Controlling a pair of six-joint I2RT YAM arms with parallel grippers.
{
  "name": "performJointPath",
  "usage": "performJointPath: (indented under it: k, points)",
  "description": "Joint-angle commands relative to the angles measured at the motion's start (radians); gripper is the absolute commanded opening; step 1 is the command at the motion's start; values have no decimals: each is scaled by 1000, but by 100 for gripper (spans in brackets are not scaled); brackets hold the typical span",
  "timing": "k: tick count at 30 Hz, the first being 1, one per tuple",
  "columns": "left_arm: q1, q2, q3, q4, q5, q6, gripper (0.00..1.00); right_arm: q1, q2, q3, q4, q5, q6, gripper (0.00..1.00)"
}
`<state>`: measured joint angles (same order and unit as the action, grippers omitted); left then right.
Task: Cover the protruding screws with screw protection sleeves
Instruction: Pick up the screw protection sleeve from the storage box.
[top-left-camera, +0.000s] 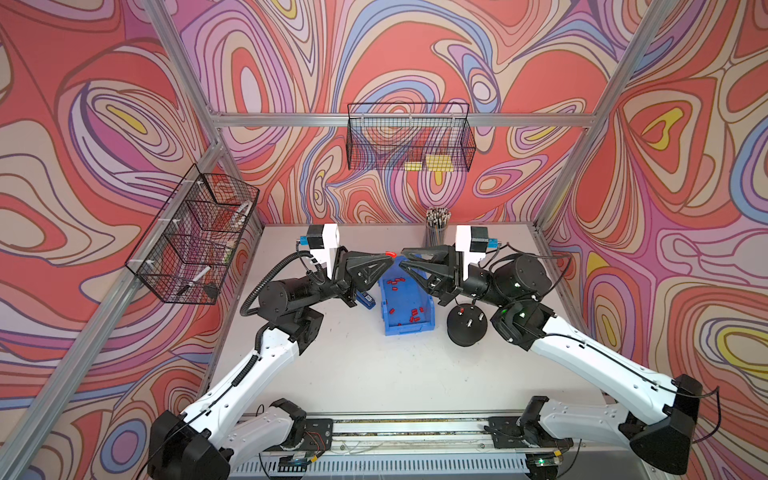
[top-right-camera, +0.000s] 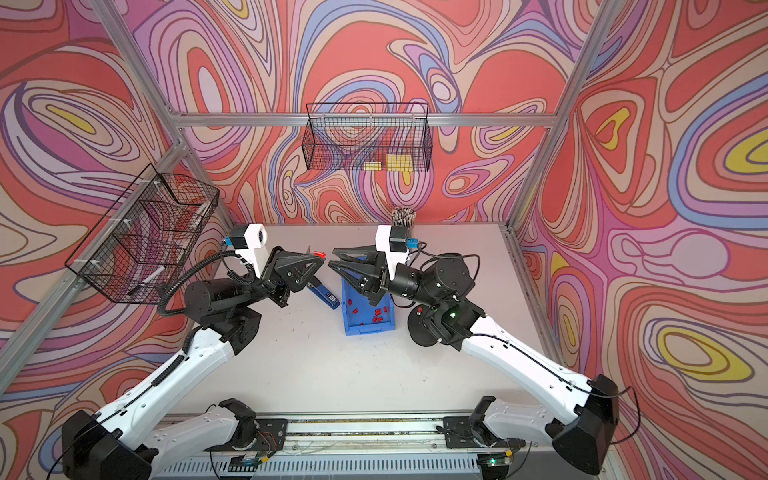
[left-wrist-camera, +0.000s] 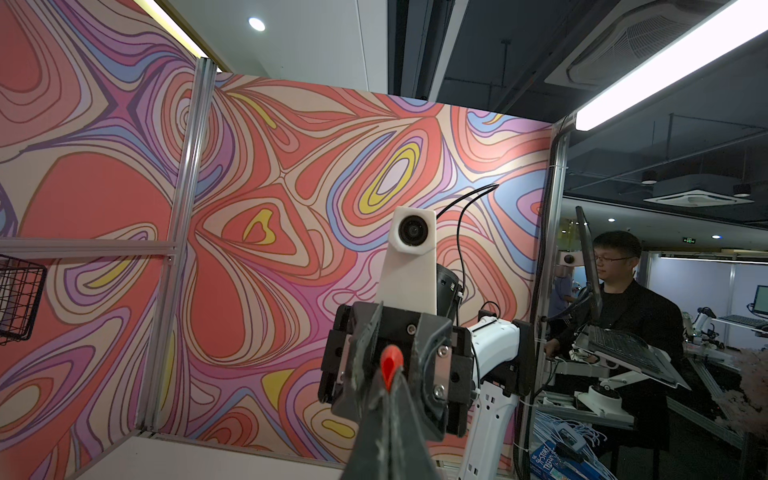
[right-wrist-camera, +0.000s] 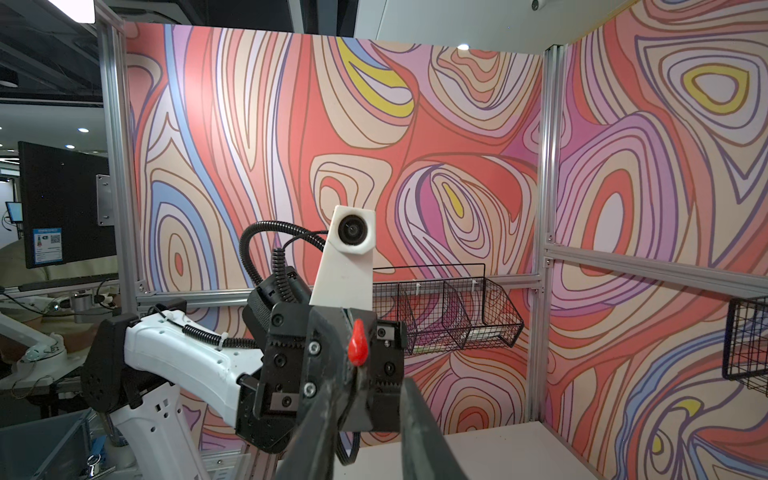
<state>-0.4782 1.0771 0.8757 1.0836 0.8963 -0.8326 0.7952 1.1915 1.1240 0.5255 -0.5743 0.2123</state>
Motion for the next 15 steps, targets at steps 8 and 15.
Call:
performJointPath:
  k: [8, 15]
  points:
    - [-4, 27, -12, 153, 19, -72, 0, 2, 32, 50, 20, -37, 32, 28]
    - [-4, 27, -14, 154, 22, -72, 0, 3, 43, 57, 29, -39, 39, 27]
